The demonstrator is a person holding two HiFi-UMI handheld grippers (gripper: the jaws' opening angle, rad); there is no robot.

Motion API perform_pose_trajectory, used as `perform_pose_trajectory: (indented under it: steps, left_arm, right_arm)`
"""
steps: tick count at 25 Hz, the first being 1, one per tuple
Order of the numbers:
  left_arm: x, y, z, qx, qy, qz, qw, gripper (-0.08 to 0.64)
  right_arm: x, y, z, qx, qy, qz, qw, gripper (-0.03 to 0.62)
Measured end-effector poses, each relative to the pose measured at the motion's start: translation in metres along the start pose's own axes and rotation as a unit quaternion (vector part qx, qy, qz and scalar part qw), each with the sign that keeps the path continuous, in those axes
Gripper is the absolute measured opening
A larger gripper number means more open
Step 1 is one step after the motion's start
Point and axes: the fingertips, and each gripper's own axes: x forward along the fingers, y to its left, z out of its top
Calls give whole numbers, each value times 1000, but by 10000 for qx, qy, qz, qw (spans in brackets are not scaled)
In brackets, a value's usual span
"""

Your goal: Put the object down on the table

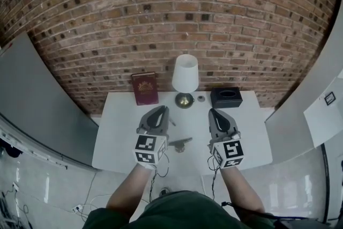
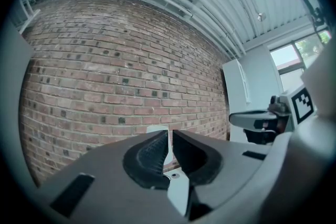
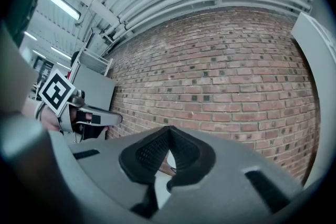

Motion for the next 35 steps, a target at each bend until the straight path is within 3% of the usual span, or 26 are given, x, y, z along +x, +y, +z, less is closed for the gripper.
perform_pose_trajectory:
  steps: [35]
  left_arm:
    - [1,-6,-5,-10,67,21,10000,28]
  right_arm:
    - [-2,3,0,-5,-43,93,9999,2]
